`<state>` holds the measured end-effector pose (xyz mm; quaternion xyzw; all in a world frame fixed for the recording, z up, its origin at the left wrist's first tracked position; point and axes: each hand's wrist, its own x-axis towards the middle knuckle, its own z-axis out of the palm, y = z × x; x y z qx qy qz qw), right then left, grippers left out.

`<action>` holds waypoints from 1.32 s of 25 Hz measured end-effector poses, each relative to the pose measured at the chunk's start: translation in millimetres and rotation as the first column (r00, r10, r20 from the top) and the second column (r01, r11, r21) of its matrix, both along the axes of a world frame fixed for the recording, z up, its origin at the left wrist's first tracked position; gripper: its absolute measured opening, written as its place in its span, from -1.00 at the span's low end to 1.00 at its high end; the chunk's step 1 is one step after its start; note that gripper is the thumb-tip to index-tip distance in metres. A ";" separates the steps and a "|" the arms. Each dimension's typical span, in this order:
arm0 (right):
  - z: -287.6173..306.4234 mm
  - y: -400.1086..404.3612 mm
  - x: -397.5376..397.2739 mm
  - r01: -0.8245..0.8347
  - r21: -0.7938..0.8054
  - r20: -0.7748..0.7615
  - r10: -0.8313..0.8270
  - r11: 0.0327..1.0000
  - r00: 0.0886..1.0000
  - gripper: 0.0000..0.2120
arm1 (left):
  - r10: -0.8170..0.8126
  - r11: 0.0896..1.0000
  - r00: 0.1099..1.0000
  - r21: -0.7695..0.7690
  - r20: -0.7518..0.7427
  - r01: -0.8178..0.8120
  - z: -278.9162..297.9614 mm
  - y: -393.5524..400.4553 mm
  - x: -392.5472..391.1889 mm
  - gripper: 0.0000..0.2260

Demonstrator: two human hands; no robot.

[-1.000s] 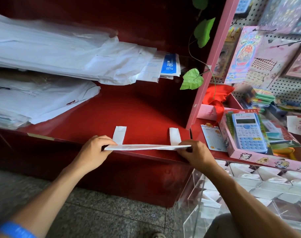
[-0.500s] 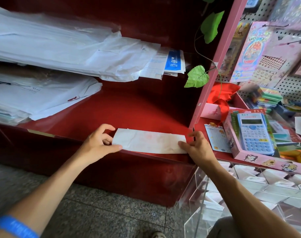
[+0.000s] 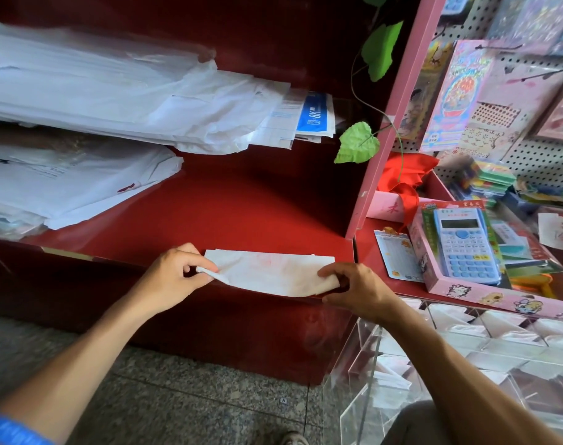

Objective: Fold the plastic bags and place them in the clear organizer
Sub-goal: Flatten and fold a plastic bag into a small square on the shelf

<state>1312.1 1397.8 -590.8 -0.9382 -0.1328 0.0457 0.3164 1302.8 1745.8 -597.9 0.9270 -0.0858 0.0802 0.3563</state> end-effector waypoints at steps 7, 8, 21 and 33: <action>13.7 8.0 3.8 0.090 0.299 0.212 -0.158 0.950 0.964 -0.90 | 0.067 0.849 0.998 -0.525 -0.019 -0.067 19.6 1.1 -3.5 -0.83; 16.0 11.3 3.9 0.112 0.403 0.133 -0.179 0.908 0.975 -0.81 | 0.084 0.803 0.996 -0.589 -0.042 -0.092 20.5 0.9 -2.8 -0.85; 8.0 43.2 27.2 0.383 0.355 0.060 -0.430 0.853 0.901 -0.73 | 0.273 0.479 0.877 -0.735 -0.396 -0.481 0.5 -8.3 10.3 -0.71; -2.7 84.6 -1.0 -0.251 -0.058 0.147 0.257 0.966 0.955 -0.56 | 0.084 0.995 0.971 0.079 -0.223 -0.068 13.2 -48.2 -11.9 -0.57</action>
